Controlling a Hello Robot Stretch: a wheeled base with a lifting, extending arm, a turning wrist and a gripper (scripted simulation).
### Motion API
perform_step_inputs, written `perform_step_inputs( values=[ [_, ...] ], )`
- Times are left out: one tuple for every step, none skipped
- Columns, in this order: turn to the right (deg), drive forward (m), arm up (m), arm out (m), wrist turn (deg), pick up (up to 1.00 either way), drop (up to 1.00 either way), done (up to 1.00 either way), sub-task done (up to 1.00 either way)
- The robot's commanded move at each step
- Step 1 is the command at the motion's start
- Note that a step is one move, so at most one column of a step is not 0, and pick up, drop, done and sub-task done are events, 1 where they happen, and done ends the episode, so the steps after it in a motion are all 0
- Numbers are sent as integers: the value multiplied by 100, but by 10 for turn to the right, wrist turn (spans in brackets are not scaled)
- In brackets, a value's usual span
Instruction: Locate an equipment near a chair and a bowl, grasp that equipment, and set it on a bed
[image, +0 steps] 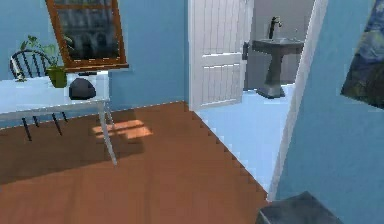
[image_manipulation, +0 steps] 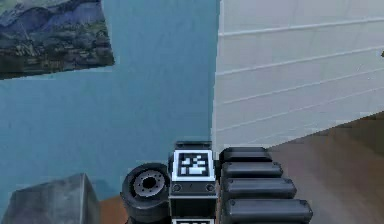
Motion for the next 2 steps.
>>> perform_step_inputs(
  values=[
    [-180,0,0,0,0,0,0,0,0],
    [0,80,0,0,0,0,0,0,0]
  ],
)
